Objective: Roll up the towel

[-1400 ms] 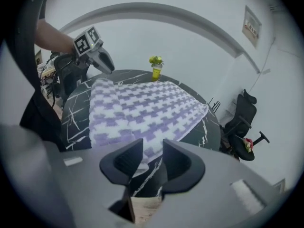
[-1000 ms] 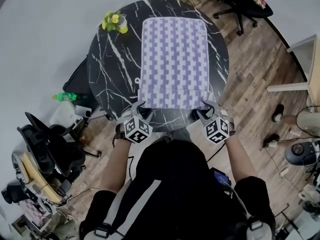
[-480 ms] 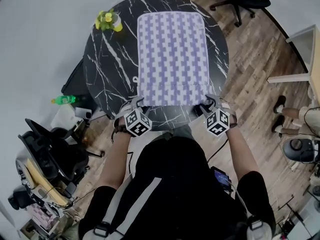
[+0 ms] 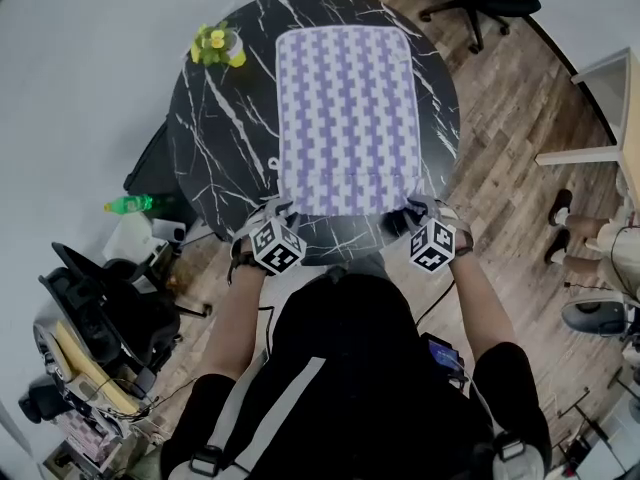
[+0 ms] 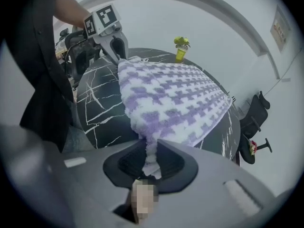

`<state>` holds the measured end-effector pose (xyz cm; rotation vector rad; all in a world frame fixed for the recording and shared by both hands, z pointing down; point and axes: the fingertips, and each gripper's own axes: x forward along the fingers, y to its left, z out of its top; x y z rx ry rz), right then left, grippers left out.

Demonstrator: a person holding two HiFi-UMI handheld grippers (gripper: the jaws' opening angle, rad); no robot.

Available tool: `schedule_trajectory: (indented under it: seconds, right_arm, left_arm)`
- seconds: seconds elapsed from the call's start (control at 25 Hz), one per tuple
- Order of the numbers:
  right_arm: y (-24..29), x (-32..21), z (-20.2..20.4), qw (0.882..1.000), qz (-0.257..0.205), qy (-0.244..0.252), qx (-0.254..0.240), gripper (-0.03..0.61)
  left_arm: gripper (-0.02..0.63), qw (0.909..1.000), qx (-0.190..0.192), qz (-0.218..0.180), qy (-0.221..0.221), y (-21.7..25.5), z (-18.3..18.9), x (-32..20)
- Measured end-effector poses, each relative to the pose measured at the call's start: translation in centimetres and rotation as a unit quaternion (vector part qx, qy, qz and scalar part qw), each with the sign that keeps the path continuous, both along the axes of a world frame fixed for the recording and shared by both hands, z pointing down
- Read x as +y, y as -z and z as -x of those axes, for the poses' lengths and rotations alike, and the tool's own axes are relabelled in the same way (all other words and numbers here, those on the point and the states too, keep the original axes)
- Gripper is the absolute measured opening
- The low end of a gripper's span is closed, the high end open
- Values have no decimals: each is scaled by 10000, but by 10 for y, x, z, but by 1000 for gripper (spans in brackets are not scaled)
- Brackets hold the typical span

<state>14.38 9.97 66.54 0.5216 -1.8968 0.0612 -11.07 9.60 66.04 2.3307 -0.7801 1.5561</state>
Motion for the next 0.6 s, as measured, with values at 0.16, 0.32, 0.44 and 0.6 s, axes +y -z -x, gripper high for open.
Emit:
schedule_trajectory:
  seconds: [0.16,0.32,0.44,0.6]
  right_arm:
    - [2,11,0,9999,67,-78,-44,61]
    - [3,33,5,9999,160,-41,-31,61]
    - [4,49,7,9997,225,-48,-49,61]
    - [5,70,11,9992,337,-159,-128,63]
  left_arm:
    - [75,10000,28,-16,-36,3,1,9]
    - [75,9999,59,57,-88,2,6,30]
    - [75,9998,136,115,-66,3,9,46]
    - [77,9993,281,242,47,4,13,69]
